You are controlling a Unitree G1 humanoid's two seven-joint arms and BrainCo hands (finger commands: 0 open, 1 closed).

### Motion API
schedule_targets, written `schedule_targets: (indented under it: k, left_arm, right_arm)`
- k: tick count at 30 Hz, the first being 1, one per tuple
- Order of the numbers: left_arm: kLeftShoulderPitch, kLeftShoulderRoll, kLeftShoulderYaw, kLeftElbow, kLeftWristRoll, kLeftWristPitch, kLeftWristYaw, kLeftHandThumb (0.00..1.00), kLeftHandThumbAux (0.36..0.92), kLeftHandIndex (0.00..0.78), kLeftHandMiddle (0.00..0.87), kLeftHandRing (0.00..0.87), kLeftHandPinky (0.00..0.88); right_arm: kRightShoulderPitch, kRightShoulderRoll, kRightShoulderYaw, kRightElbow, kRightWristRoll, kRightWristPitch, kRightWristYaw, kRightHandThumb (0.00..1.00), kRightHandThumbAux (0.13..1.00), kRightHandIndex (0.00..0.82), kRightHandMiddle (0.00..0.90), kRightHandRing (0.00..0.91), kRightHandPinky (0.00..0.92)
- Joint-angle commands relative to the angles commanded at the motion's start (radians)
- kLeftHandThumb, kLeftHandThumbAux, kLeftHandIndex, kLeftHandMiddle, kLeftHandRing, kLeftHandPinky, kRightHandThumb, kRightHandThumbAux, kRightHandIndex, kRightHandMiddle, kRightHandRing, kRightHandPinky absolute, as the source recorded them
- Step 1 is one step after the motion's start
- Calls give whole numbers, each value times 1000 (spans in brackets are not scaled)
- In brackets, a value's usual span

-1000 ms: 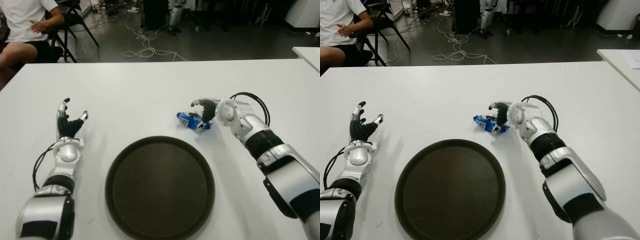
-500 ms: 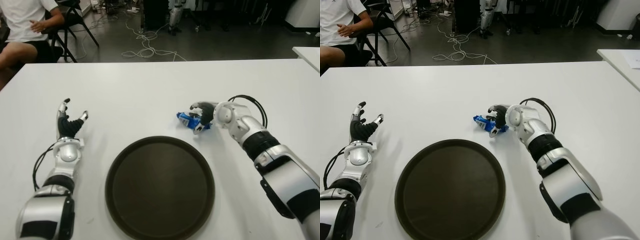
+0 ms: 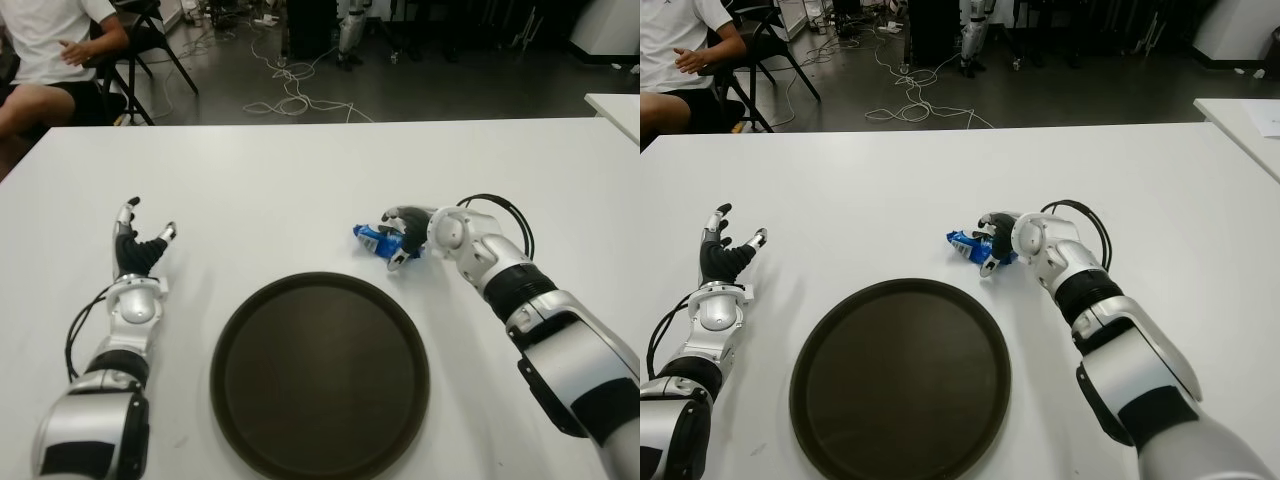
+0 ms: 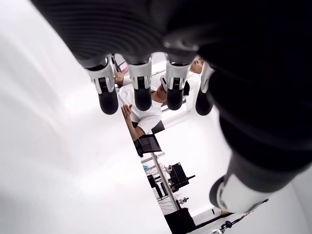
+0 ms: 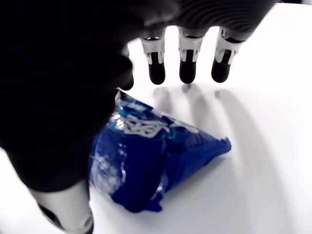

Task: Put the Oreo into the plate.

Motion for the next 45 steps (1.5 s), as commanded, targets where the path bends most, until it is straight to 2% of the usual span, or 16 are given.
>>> schedule_targets:
  k: [7,17,24,35,45]
  left_arm:
    - [0,-1,1,1,-1,-6,2,0,778,39,48,34,21]
    - [-1,-5,9,0,-13,-6,-6,0,764,33,32,15,1]
    - [-4,-3,2,4,-3,6,7,0,764,40,49,35,16]
    - [1,-6,7,-1,-12,-17,-4,0,766,36,42,28,16]
    - [-6,-1,6,9,-9,1,-4,0,763,40,46,34,13]
  right_arm:
    - [7,-4,4,-13,-7,4,-10,0,820,68,97,59,0]
    - [3,-2,4,-14,-6,22,-5,0,826,70,96,61,0]
    - [13,10,-10,-20,15,37,-8,0,822,76,100,69,0]
    - [6,18,0,8,15,39,-44,0,817,65,83,48,0]
    - [-1,26,-4,25,22,54,-51,0,821,75,104,67,0]
